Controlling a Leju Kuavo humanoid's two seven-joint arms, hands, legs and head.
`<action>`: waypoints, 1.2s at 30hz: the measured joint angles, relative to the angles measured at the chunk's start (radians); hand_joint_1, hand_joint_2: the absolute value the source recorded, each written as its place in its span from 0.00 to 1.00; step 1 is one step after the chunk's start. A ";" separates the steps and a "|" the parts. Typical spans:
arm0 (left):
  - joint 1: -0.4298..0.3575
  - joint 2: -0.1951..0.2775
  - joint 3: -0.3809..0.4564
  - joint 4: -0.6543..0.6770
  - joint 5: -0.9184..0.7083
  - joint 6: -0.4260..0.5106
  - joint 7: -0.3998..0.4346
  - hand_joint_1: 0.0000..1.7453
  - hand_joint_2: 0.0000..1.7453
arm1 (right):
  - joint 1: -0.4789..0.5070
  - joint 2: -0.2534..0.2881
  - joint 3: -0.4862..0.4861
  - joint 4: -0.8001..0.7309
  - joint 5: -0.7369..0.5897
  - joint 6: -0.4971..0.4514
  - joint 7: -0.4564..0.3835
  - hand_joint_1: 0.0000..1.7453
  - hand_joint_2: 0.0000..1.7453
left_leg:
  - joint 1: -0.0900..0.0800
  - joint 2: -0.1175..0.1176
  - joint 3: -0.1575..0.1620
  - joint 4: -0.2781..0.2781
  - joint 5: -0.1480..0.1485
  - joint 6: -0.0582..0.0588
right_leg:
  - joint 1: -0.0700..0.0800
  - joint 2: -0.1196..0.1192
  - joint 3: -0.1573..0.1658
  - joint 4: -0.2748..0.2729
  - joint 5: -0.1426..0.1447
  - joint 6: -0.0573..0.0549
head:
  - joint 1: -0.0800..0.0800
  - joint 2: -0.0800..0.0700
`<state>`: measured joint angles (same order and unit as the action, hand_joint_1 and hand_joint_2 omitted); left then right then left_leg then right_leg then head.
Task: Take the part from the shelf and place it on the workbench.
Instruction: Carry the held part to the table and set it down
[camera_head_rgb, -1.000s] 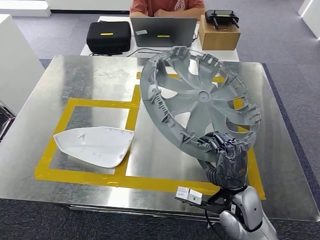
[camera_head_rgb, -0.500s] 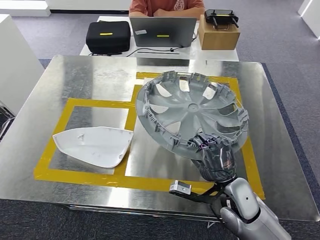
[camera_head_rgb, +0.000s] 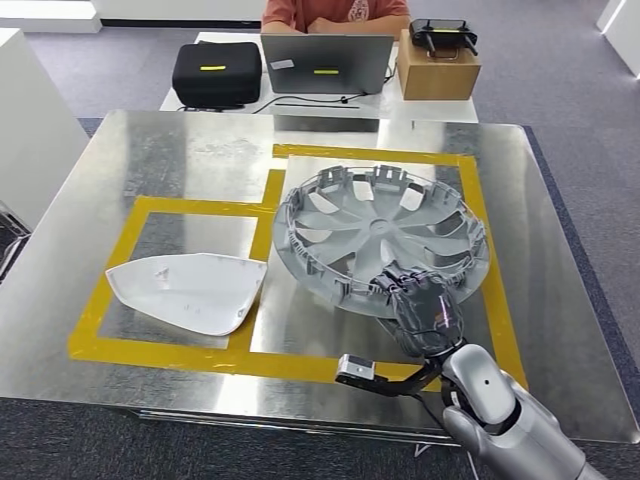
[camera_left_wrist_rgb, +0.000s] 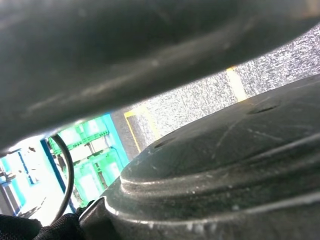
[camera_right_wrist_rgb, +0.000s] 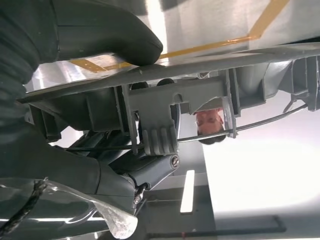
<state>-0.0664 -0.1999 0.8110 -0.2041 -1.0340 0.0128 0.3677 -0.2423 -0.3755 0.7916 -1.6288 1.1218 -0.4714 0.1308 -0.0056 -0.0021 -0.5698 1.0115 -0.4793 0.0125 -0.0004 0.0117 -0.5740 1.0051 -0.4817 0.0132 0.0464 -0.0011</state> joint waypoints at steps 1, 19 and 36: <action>0.000 0.000 0.000 0.000 -0.001 0.000 0.000 0.00 0.00 | -0.007 -0.001 0.007 0.008 0.000 0.004 0.002 1.00 1.00 | 0.000 0.000 0.000 0.000 0.000 0.000 | 0.000 0.000 0.000 0.000 0.000 0.000 | 0.000 0.000; -0.001 0.000 0.024 0.000 0.001 0.001 -0.035 0.00 0.00 | -0.095 -0.039 0.113 0.085 -0.031 0.159 0.092 1.00 1.00 | 0.000 0.000 0.000 0.000 0.000 0.000 | 0.000 0.000 0.000 0.000 0.000 0.000 | 0.000 0.000; -0.001 0.000 0.025 0.000 -0.002 0.006 -0.060 0.00 0.50 | -0.110 -0.046 0.140 0.108 -0.029 0.154 0.093 0.00 0.00 | 0.000 0.000 0.000 0.000 0.000 0.000 | 0.000 0.000 0.000 0.000 0.000 0.000 | 0.000 0.000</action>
<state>-0.0677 -0.1995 0.8359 -0.2041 -1.0361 0.0189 0.3081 -0.3518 -0.4212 0.9312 -1.5204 1.0933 -0.3170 0.2236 -0.0056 -0.0021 -0.5696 1.0116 -0.4792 0.0125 -0.0004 0.0118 -0.5740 1.0050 -0.4816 0.0132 0.0464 -0.0011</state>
